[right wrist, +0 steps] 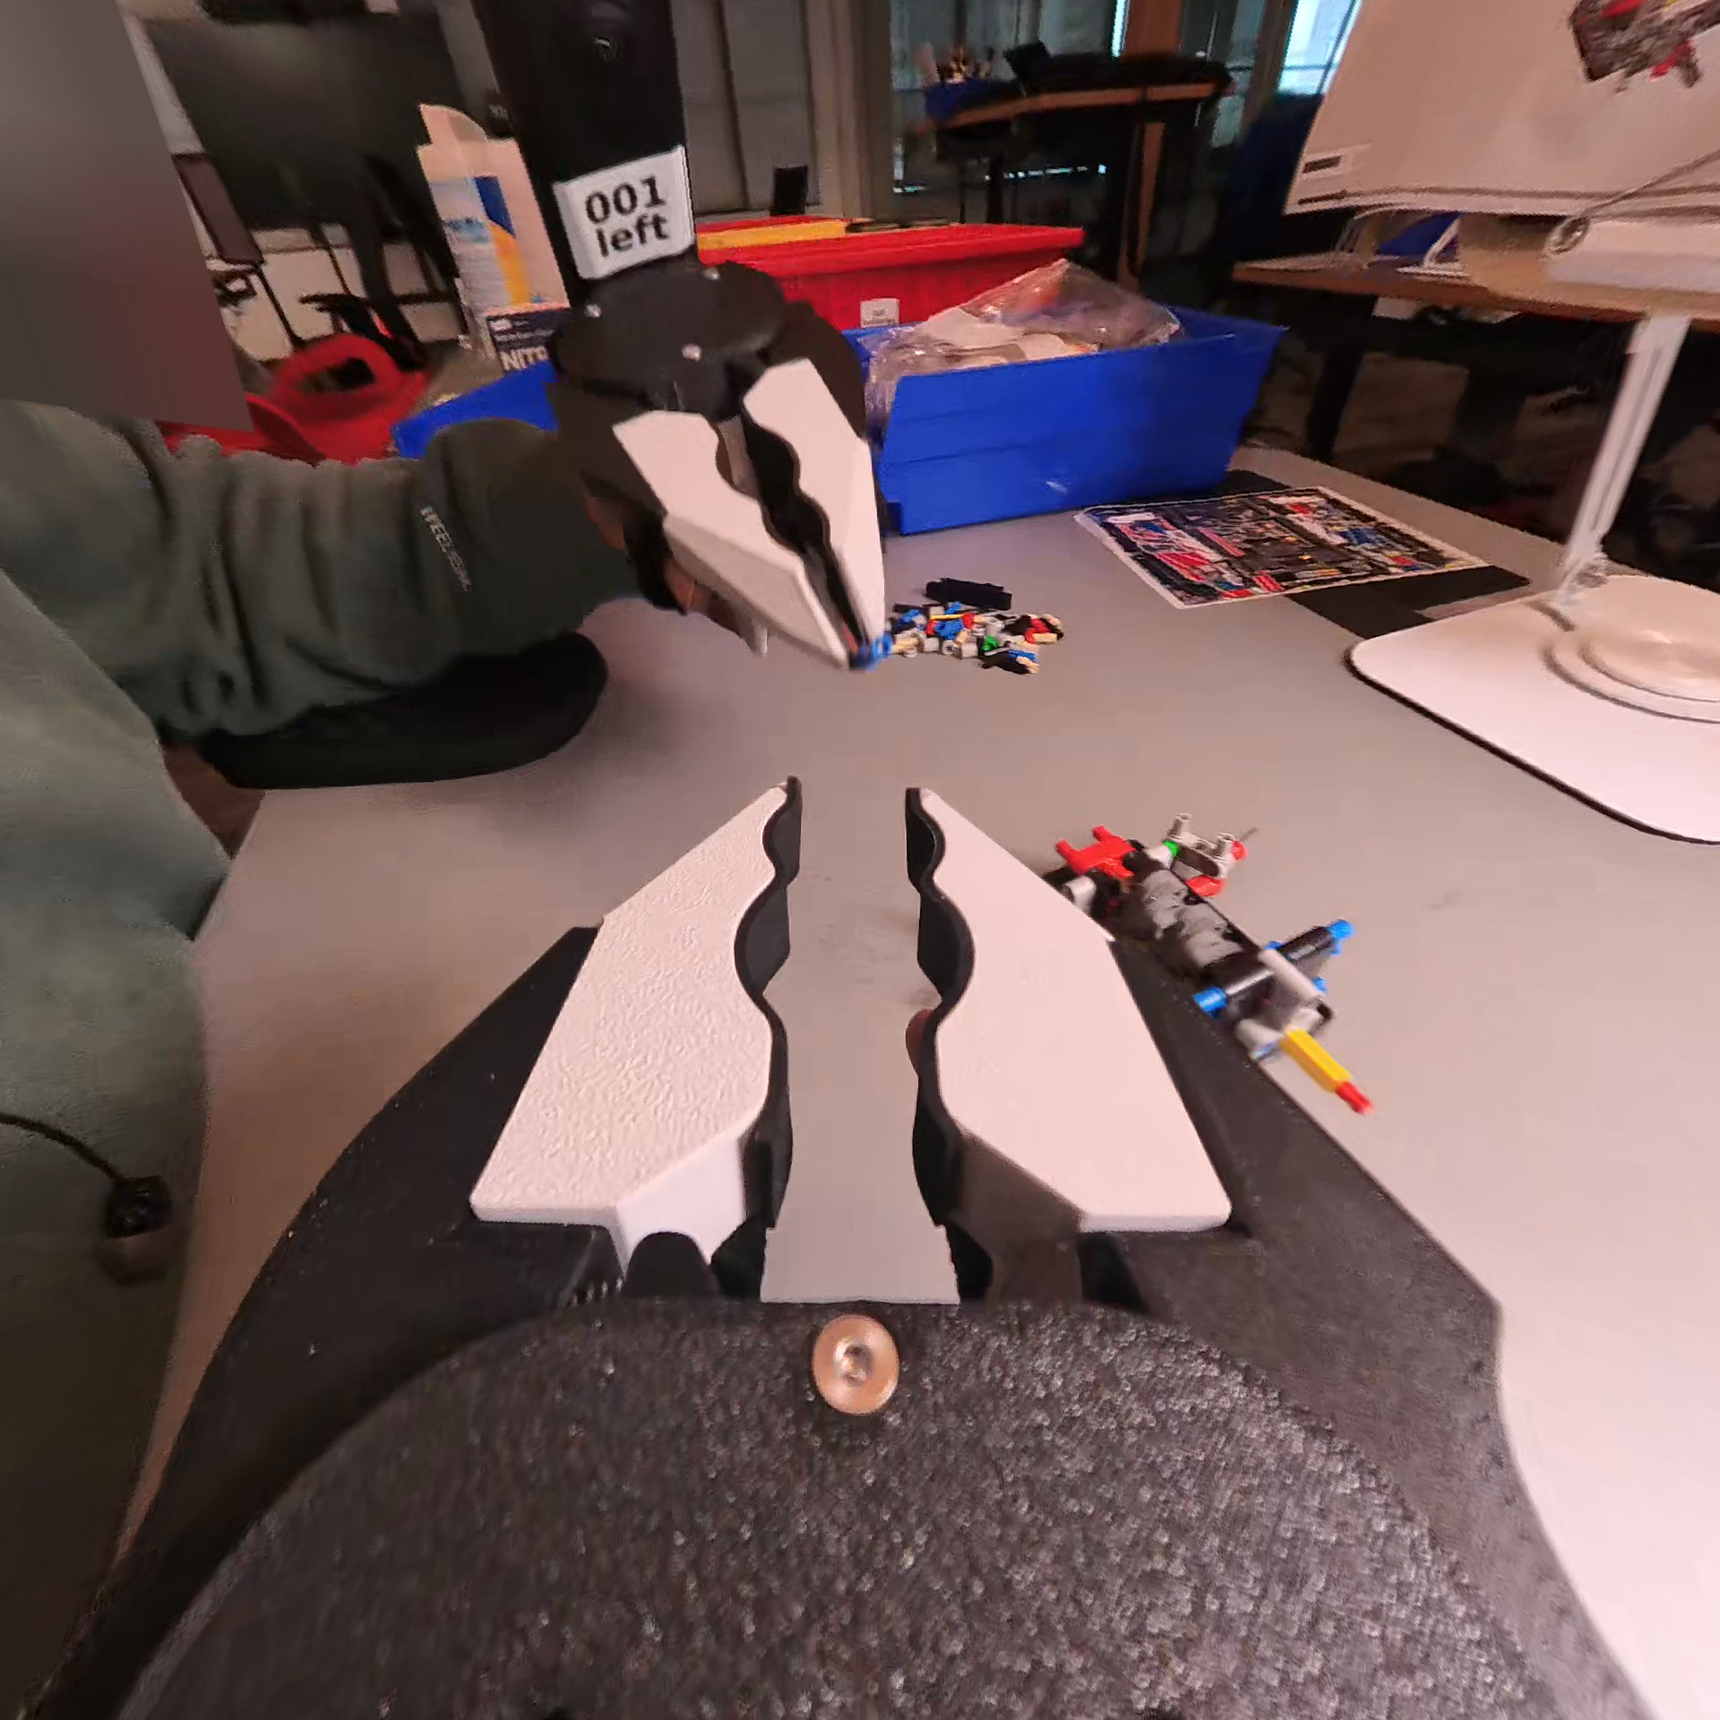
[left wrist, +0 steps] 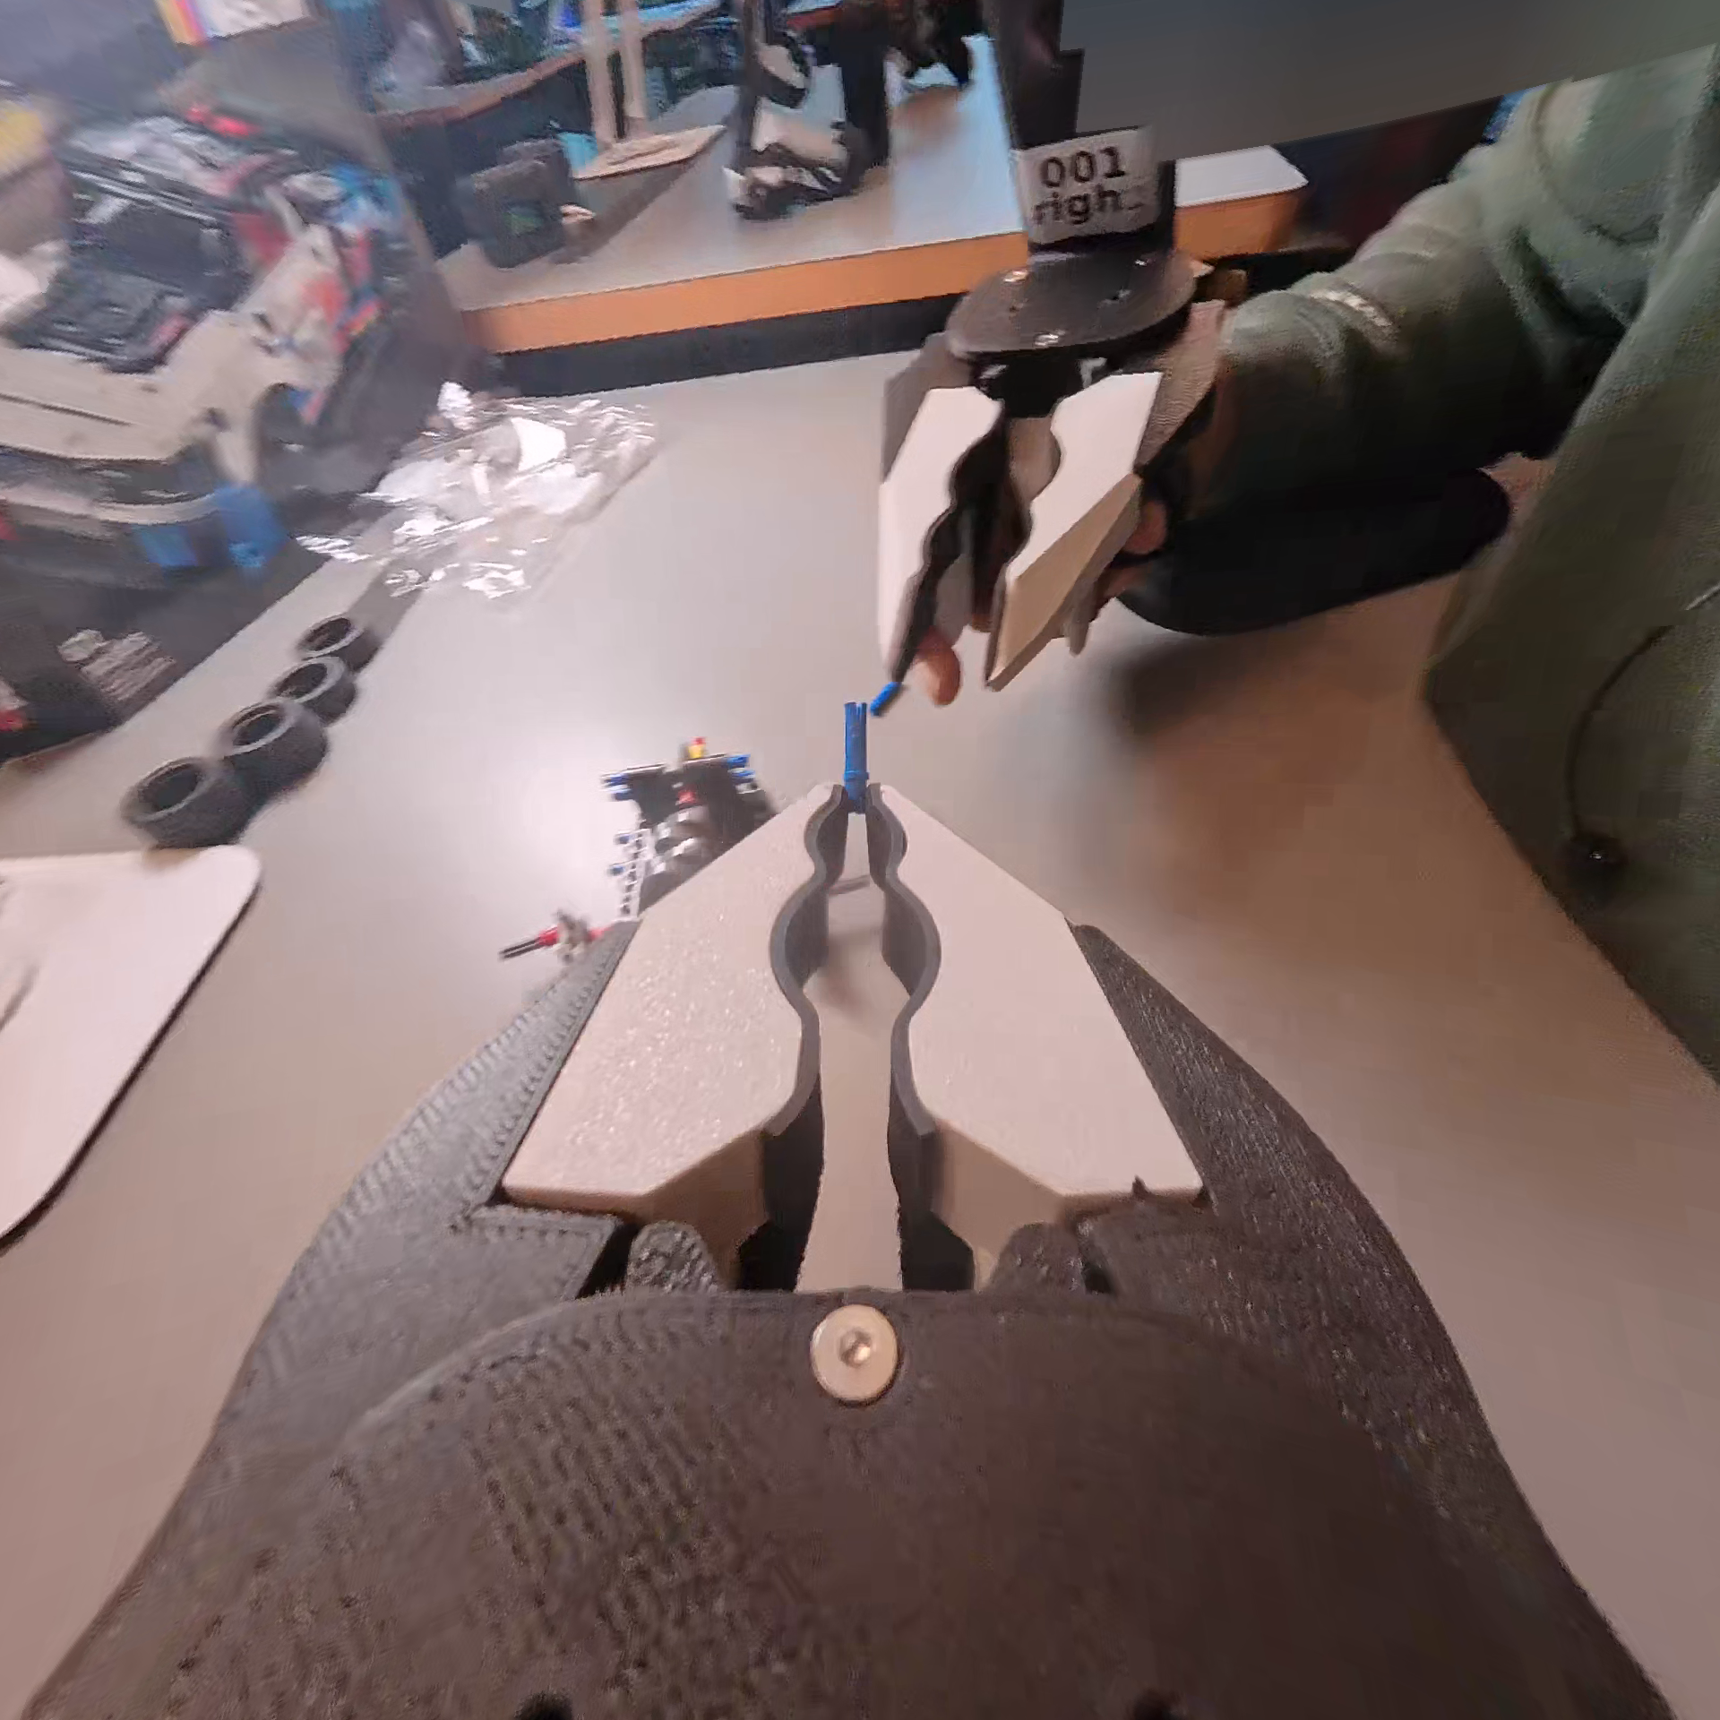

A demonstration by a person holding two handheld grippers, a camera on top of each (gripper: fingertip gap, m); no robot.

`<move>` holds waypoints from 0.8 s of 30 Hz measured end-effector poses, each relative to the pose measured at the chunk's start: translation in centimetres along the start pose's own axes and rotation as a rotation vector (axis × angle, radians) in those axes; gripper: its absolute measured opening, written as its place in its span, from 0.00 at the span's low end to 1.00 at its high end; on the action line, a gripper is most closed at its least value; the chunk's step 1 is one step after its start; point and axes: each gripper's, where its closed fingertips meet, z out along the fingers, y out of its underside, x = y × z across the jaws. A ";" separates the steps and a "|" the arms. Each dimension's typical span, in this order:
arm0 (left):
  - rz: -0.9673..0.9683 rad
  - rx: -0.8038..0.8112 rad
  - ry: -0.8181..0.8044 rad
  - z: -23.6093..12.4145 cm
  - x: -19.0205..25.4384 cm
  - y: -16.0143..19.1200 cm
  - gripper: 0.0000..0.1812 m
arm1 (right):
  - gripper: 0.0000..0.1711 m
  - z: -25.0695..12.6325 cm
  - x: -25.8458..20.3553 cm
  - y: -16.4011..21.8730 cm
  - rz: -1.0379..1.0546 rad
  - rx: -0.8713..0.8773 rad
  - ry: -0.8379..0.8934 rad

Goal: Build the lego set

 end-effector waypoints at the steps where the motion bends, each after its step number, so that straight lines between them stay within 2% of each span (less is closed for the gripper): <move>1: 0.012 -0.010 0.024 0.8 0.8 0.0 0.01 | 0.12 0.3 -0.3 0.1 0.011 0.000 -0.007; 5: 0.034 -0.026 0.078 2.2 2.7 0.1 0.01 | 0.11 0.8 -1.0 0.9 0.013 -0.028 -0.030; 11: 0.032 -0.043 0.105 2.6 3.4 0.6 0.01 | 0.01 0.7 -1.4 0.3 0.001 0.007 -0.038; 17: 0.017 -0.035 0.102 2.7 3.3 0.6 0.01 | 0.01 0.4 -1.4 0.5 -0.060 -0.018 -0.046; 21: -0.013 -0.021 -0.021 1.3 0.4 0.6 0.14 | 0.01 -1.8 2.0 3.0 -0.158 -0.208 0.049; 24: -0.075 -0.057 -0.232 -1.4 -4.3 1.6 0.16 | 0.01 -4.3 5.0 6.5 -0.270 -0.414 0.151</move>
